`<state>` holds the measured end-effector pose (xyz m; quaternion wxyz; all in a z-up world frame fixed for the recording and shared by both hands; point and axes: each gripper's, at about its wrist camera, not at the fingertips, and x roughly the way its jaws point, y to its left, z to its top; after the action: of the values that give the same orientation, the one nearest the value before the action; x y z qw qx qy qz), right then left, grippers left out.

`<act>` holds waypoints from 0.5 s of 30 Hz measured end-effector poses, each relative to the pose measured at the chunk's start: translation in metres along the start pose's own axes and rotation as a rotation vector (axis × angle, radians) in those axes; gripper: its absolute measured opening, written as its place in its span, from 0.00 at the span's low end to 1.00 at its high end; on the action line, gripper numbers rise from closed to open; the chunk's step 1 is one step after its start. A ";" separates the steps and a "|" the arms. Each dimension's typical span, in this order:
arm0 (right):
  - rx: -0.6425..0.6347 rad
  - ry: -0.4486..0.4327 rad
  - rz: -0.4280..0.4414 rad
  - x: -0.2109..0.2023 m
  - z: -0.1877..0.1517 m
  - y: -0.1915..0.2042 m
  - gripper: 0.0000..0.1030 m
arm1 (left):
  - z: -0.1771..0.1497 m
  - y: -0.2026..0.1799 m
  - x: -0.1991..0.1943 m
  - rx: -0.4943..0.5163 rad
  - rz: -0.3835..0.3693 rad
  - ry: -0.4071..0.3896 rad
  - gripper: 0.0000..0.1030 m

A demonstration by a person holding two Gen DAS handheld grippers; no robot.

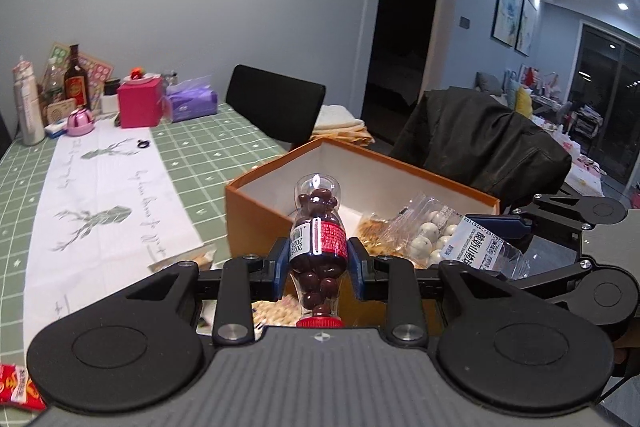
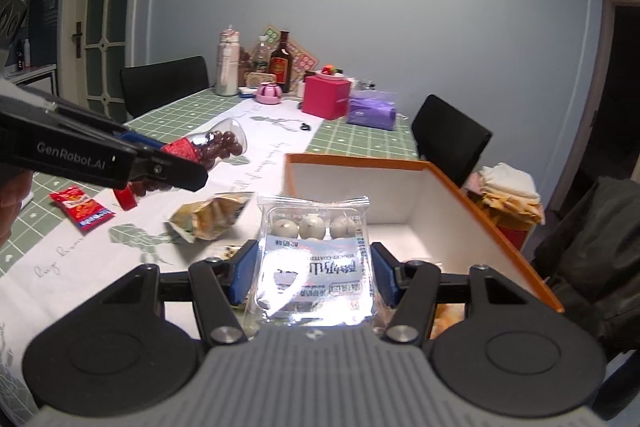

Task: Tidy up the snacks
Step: 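Carry the bottle and milk-ball packet over the orange box with both tools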

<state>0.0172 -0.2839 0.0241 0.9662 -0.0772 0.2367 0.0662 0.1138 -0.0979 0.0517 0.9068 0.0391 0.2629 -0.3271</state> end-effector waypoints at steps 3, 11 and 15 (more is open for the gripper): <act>-0.008 0.018 -0.026 -0.002 -0.003 -0.011 0.57 | 0.006 -0.011 0.008 0.021 -0.017 -0.001 0.33; -0.013 0.069 -0.074 -0.004 -0.008 -0.044 0.57 | 0.018 -0.029 0.037 0.057 -0.058 0.028 0.33; -0.005 0.103 -0.080 0.004 -0.007 -0.060 0.57 | 0.026 -0.038 0.056 0.069 -0.044 0.077 0.33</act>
<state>0.0272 -0.3435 0.0229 0.9545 -0.0924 0.2826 0.0242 0.1383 -0.1659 0.0497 0.8866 0.0771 0.2872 -0.3543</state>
